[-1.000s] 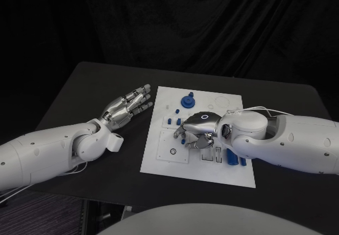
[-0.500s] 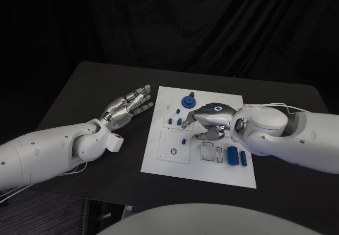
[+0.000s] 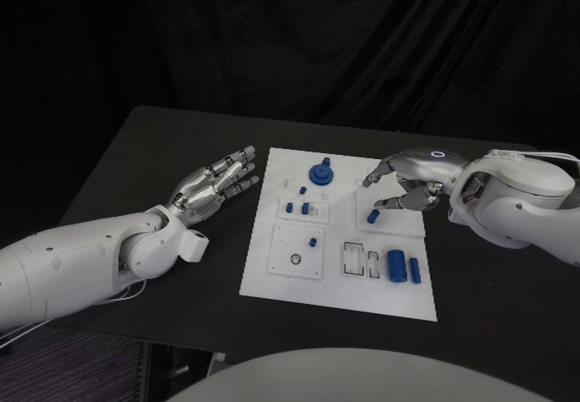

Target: Assemble the parts on the task board

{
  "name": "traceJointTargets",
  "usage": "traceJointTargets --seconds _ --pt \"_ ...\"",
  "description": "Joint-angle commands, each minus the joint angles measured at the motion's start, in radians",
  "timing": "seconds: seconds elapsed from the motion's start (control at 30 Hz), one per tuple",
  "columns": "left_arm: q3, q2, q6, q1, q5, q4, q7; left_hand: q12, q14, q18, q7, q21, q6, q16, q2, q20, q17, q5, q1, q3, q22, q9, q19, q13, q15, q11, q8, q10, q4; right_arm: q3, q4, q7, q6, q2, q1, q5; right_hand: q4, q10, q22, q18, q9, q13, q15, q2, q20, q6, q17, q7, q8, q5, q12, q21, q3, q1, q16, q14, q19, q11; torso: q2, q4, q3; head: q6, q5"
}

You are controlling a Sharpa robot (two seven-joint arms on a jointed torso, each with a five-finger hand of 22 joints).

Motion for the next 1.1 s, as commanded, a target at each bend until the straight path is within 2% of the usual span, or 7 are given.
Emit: traceJointTargets --seconds 0.03,0.07,0.13,0.4,0.6,0.8,1.1 --pt "0.001 0.003 -0.003 -0.001 0.005 0.002 0.053 0.006 0.000 0.005 -0.001 0.004 0.007 -0.003 0.006 -0.002 -0.001 0.005 0.007 0.000 -0.001 0.001 0.000 0.001 -0.004 0.003 0.004 0.003 0.002 0.000 -0.001 -0.062 0.032 -0.016 -0.007 0.037 0.011 0.027 0.112 -0.018 -0.005 -0.006 -0.004 -0.001 -0.004 0.013 0.026 -0.002 0.001 -0.008 0.010 0.036 -0.003 -0.006 0.021 0.020 0.019 -0.006 0.000 -0.0004 -0.0030 0.000 0.001" --pt "0.001 0.004 -0.003 -0.001 0.005 0.001 0.053 0.006 0.000 0.005 -0.001 0.004 0.007 -0.003 0.007 -0.002 -0.001 0.006 0.007 0.000 -0.001 0.001 0.000 0.001 -0.004 0.003 0.004 0.003 0.002 0.000 -0.002 -0.063 0.032 -0.018 -0.009 0.038 0.014 0.032 0.114 -0.019 -0.006 -0.008 -0.005 -0.001 -0.005 0.015 0.030 -0.001 0.001 -0.009 0.011 0.042 -0.004 -0.006 0.024 0.023 0.022 -0.007 0.000 -0.0014 -0.0033 0.000 0.002" --pt "0.001 0.005 -0.002 -0.001 0.005 0.000 0.052 0.006 0.000 0.005 -0.001 0.004 0.007 -0.003 0.007 -0.002 -0.001 0.006 0.007 0.000 -0.001 0.001 0.000 0.001 -0.004 0.003 0.004 0.003 0.002 0.000 -0.004 -0.064 0.028 -0.023 -0.016 0.039 0.019 0.042 0.116 -0.021 -0.009 -0.011 -0.007 -0.003 -0.008 0.018 0.037 -0.001 0.000 -0.013 0.013 0.053 -0.009 -0.009 0.030 0.030 0.029 -0.010 0.001 -0.0053 -0.0006 0.000 0.004" --pt "0.001 0.010 0.004 -0.001 0.005 -0.007 0.049 0.004 0.000 0.005 0.000 0.004 0.004 -0.003 0.007 -0.002 -0.001 0.006 0.008 0.000 -0.001 0.000 0.000 0.000 -0.004 0.003 0.004 0.002 0.002 0.000 -0.014 -0.056 0.015 -0.022 -0.043 0.041 0.039 0.103 0.122 -0.026 -0.020 -0.021 -0.010 -0.003 -0.012 0.025 0.052 0.003 -0.003 -0.040 0.028 0.085 -0.024 -0.016 0.042 0.048 0.046 -0.018 0.002 -0.0013 0.0026 0.000 -0.005" --pt "0.001 0.010 0.006 -0.002 0.005 -0.009 0.048 0.003 0.000 0.005 0.000 0.005 0.002 -0.003 0.008 -0.002 -0.001 0.007 0.009 0.001 0.000 0.000 0.000 0.000 -0.003 0.004 0.003 0.001 0.001 0.000 -0.020 -0.044 0.015 -0.014 -0.055 0.041 0.043 0.126 0.124 -0.027 -0.024 -0.024 -0.012 -0.004 -0.013 0.023 0.053 0.006 -0.006 -0.048 0.031 0.091 -0.029 -0.014 0.043 0.050 0.049 -0.020 0.001 -0.0043 0.0025 0.000 -0.003" --pt "0.001 0.011 0.009 -0.003 0.005 -0.011 0.046 0.003 0.000 0.005 0.000 0.005 0.001 -0.002 0.009 -0.002 0.000 0.007 0.009 0.001 0.001 0.000 0.000 0.000 -0.002 0.004 0.003 0.001 0.001 0.000 -0.034 -0.033 0.013 0.006 -0.067 0.041 0.034 0.144 0.123 -0.026 -0.031 -0.027 -0.014 -0.002 -0.015 0.014 0.048 0.017 -0.013 -0.039 0.030 0.090 -0.027 0.004 0.040 0.050 0.049 -0.023 0.000 -0.0025 0.0021 0.000 -0.005" --pt "0.001 0.012 0.015 -0.005 0.005 -0.013 0.041 0.002 0.000 0.005 0.000 0.005 -0.002 -0.002 0.010 0.000 0.000 0.009 0.011 0.003 0.000 -0.001 0.000 0.000 0.001 0.005 0.002 0.000 0.001 0.000 -0.058 -0.018 0.012 0.037 -0.087 0.041 0.003 0.190 0.123 -0.026 -0.041 -0.033 -0.020 0.011 -0.021 0.019 0.043 0.024 -0.013 0.048 0.027 0.090 -0.009 0.051 0.037 0.050 0.049 -0.030 0.000 -0.0024 0.0011 0.000 -0.004"
